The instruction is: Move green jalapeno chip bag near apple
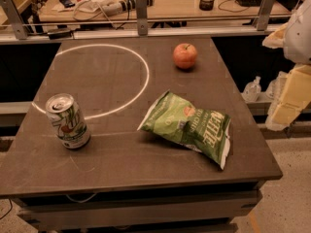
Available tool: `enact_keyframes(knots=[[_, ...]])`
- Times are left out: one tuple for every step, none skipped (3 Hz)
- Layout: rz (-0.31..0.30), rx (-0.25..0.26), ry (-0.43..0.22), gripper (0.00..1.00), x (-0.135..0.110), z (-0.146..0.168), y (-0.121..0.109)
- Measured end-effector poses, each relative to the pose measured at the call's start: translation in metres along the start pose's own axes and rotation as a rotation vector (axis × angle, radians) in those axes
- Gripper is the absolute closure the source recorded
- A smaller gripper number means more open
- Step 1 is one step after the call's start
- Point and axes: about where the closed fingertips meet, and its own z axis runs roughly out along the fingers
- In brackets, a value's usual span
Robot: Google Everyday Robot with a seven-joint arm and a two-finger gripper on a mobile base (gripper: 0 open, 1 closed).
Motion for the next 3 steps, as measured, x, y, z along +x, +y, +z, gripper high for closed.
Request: enact_keyframes(knots=[[-0.002, 0.003, -0.003, 0.0, -0.001, -0.001, 0.0], [0.045, -0.006, -0.073, 0.0, -0.01, 0.006, 0.01], [0.126, -0.007, -0.158, 0.0, -0.023, 0.022, 0.027]])
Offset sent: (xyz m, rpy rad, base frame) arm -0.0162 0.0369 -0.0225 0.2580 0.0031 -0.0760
